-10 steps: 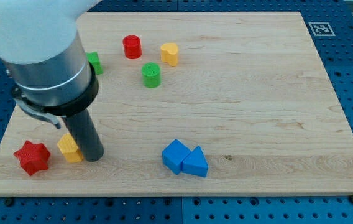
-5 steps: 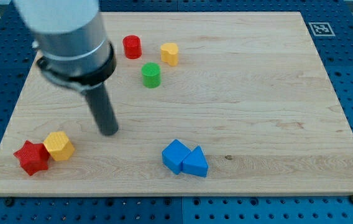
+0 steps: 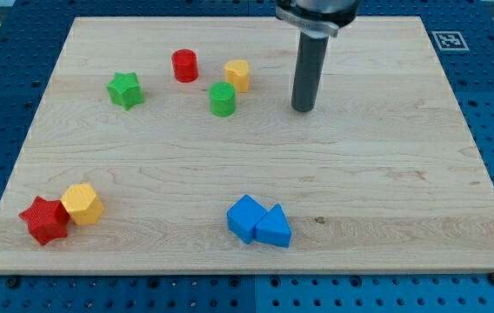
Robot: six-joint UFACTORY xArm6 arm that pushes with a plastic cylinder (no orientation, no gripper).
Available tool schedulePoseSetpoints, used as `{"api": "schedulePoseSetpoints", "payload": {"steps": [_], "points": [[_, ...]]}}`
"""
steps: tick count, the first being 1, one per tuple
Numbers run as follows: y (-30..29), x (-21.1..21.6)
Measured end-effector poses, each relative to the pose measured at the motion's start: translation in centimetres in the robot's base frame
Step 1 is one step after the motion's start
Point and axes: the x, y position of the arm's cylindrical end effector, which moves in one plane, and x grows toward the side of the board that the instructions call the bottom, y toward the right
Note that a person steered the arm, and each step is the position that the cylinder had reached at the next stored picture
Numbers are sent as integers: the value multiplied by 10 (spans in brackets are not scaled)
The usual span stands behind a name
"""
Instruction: Slide green circle closer to yellow hexagon
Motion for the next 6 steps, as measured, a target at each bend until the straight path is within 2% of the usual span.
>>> {"api": "schedulePoseSetpoints", "payload": {"steps": [3,6], "points": [[-85,-14],[-125,11]]}}
